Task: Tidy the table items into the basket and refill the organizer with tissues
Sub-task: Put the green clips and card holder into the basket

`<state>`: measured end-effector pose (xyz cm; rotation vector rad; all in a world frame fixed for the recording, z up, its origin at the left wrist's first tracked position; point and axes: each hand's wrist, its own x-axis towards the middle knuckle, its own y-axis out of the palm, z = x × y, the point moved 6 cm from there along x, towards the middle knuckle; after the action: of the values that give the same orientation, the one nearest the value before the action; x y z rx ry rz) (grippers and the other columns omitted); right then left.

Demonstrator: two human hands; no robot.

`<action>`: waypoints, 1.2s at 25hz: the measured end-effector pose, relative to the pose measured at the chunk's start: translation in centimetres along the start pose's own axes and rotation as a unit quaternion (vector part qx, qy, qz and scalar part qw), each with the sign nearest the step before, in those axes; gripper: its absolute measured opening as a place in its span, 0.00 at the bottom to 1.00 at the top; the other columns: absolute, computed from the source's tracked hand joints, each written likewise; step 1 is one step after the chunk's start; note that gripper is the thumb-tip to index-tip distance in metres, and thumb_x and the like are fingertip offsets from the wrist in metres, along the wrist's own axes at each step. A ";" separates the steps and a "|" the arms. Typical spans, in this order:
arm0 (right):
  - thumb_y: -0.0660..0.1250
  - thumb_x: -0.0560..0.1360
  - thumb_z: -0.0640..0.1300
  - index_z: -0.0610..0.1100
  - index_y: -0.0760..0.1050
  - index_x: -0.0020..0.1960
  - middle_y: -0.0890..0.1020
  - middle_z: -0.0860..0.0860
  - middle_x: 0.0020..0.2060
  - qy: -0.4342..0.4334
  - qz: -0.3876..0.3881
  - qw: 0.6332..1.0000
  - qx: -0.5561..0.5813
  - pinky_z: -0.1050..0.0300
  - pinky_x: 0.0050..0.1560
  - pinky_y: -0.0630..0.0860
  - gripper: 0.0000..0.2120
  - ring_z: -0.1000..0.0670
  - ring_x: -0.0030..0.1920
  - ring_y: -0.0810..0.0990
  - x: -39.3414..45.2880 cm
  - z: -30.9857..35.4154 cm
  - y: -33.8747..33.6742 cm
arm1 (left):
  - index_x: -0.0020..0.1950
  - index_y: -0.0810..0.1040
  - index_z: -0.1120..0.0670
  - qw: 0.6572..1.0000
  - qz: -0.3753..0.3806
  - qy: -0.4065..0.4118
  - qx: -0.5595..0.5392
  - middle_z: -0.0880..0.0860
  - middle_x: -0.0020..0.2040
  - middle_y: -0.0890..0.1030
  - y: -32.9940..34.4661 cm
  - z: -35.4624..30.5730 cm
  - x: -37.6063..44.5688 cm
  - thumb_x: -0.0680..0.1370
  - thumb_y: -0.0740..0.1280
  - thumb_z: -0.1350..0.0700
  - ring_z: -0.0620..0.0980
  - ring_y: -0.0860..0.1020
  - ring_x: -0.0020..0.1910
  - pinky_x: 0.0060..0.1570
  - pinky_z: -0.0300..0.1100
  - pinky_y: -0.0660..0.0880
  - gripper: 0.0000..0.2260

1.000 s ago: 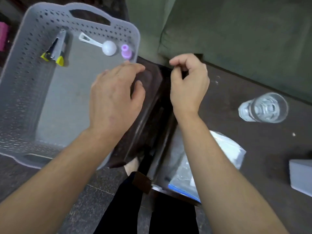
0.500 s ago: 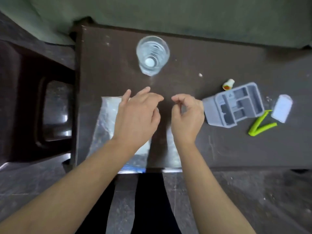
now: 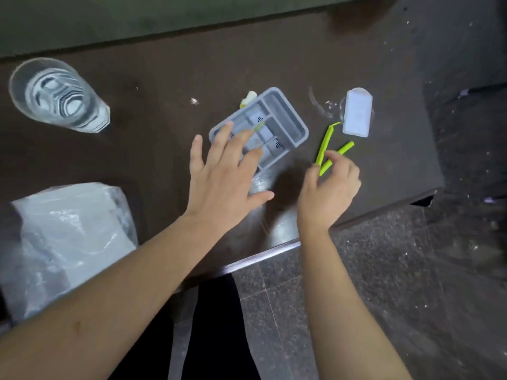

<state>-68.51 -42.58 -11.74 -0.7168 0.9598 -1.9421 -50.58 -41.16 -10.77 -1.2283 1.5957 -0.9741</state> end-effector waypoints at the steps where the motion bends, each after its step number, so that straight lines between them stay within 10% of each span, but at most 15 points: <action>1: 0.66 0.70 0.42 0.44 0.76 0.59 0.76 0.45 0.58 0.016 0.003 1.000 -0.011 0.56 0.47 0.64 0.17 0.40 0.53 0.74 0.9 -0.2 0.5 | 0.56 0.77 0.50 0.999 -0.007 0.013 0.029 0.52 0.70 0.70 0.2 -0.1 0.3 0.66 0.71 0.39 0.56 0.60 0.74 0.68 0.66 0.53 0.24; 8: 0.69 0.72 0.49 0.45 0.65 0.69 0.62 0.45 0.71 0.074 0.105 0.986 -0.102 0.46 0.54 0.71 0.28 0.40 0.62 0.68 3.4 -1.7 4.6 | 0.39 0.78 0.52 0.992 -0.068 -0.060 0.090 0.50 0.68 0.71 -1.2 4.9 -1.9 0.68 0.69 0.46 0.56 0.58 0.74 0.68 0.63 0.47 0.10; 16: 0.70 0.70 0.35 0.43 0.66 0.68 0.62 0.43 0.71 0.072 0.088 0.992 -0.061 0.55 0.59 0.63 0.28 0.39 0.62 0.66 3.7 -2.3 5.2 | 0.33 0.74 0.53 0.985 -0.130 -0.111 0.016 0.52 0.59 0.76 -4.4 4.9 -1.3 0.68 0.67 0.47 0.55 0.66 0.70 0.68 0.62 0.50 0.10; 19: 0.72 0.69 0.41 0.42 0.64 0.69 0.67 0.43 0.67 0.121 0.088 0.987 -0.048 0.53 0.60 0.64 0.31 0.40 0.63 0.69 4.7 -3.7 4.8 | 0.40 0.77 0.52 0.980 -0.157 -0.100 -0.064 0.51 0.54 0.77 -5.0 2.0 4.0 0.69 0.65 0.51 0.54 0.73 0.61 0.64 0.56 0.60 0.05; 24: 0.62 0.69 0.33 0.41 0.61 0.70 0.81 0.48 0.49 0.130 0.107 0.986 -0.014 0.53 0.50 0.69 0.30 0.42 0.52 0.77 6.8 -4.0 4.0 | 0.67 0.66 0.50 0.977 0.080 -0.180 -0.082 0.59 0.64 0.70 1.0 2.2 13.5 0.74 0.66 0.47 0.63 0.71 0.60 0.57 0.56 0.70 0.23; 30: 0.63 0.71 0.45 0.42 0.74 0.51 0.73 0.44 0.50 0.097 0.057 0.992 -0.051 0.56 0.40 0.63 0.10 0.40 0.48 0.75 11.6 -3.2 2.3 | 0.70 0.61 0.47 0.986 0.097 -0.136 0.018 0.61 0.61 0.68 2.9 2.2 15.5 0.76 0.63 0.63 0.64 0.72 0.55 0.46 0.55 0.71 0.25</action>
<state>-75.67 -52.25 -13.98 -0.5234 1.1991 -1.8975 -51.40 -55.89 -16.86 -1.1052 1.4437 -0.6789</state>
